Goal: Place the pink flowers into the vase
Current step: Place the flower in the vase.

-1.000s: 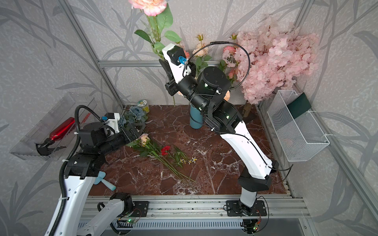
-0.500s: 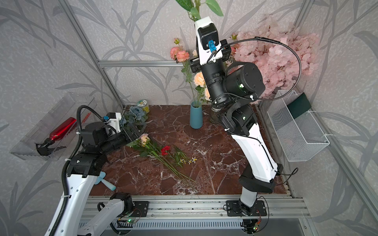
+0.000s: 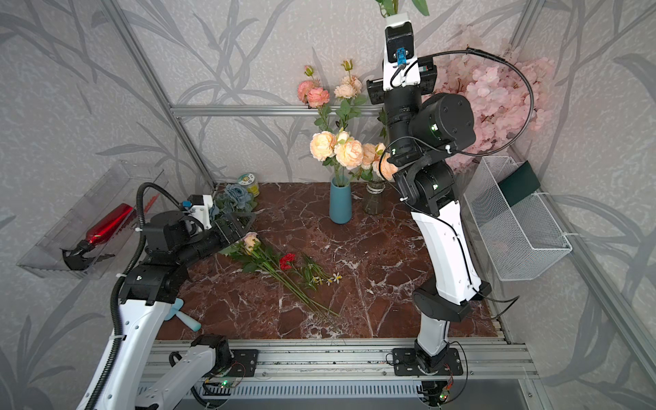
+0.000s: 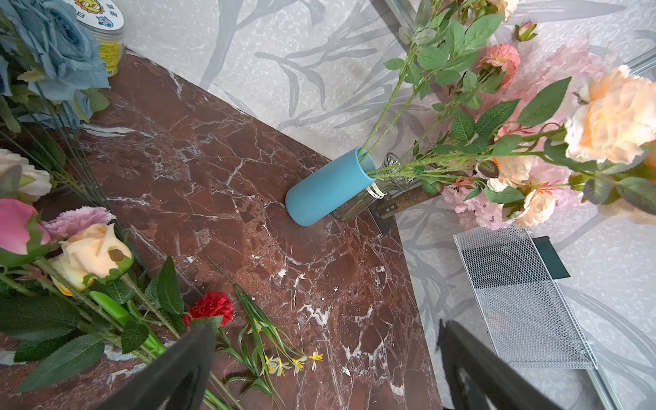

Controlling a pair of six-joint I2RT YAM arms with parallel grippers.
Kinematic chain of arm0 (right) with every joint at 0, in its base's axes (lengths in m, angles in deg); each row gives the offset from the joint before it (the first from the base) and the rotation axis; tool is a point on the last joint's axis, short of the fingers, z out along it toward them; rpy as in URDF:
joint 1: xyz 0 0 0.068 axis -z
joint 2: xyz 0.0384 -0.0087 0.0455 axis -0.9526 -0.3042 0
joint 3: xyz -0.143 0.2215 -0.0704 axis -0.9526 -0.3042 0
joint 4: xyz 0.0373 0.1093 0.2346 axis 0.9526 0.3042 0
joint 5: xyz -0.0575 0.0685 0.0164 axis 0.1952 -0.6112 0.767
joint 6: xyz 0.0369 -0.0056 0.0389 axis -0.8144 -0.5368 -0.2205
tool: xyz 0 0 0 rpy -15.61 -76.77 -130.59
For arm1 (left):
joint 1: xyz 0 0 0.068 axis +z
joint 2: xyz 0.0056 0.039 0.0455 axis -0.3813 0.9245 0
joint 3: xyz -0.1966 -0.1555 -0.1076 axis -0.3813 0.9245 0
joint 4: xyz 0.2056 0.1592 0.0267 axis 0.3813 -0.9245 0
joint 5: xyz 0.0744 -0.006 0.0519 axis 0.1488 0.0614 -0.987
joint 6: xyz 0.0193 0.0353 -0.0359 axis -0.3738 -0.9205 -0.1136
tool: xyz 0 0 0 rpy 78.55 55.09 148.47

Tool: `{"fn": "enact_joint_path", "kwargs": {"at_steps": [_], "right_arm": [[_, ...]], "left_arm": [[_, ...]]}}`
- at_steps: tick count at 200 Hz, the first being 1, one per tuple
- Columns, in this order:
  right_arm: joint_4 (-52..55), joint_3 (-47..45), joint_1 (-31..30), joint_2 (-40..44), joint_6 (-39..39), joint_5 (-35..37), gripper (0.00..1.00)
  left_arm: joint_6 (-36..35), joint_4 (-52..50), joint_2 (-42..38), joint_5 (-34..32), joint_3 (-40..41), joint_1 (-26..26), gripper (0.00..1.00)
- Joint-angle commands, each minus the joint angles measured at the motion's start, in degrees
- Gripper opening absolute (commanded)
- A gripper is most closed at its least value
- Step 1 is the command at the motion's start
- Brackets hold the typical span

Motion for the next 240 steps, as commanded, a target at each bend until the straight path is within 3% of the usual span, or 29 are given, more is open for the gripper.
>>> {"fn": "enact_joint_path", "kwargs": {"at_steps": [1, 61, 132, 193, 240], "right_arm": [[2.6, 0.3, 3.9, -2.3, -8.6, -1.9, 0.0], [6.1, 0.1, 10.9, -7.7, -20.3, -6.0, 0.0], [4.7, -10.5, 12.4, -9.3, -23.2, -5.3, 0.0], [-6.9, -36.5, 14.2, -2.5, -27.3, -5.8, 0.0], [-9.7, -45.6, 16.3, -1.9, -30.7, -6.3, 0.0]], "left_arm": [[0.1, 1.7, 0.2, 0.8, 0.4, 0.2, 0.99], [0.0, 2.8, 2.5, 0.9, 0.7, 0.3, 0.99], [-0.1, 4.0, 5.4, 0.1, 0.3, 0.5, 0.99], [-0.3, 3.7, 6.0, 0.1, -0.4, 0.7, 0.99], [-0.2, 3.8, 6.4, 0.4, -0.3, 0.8, 0.99]]}}
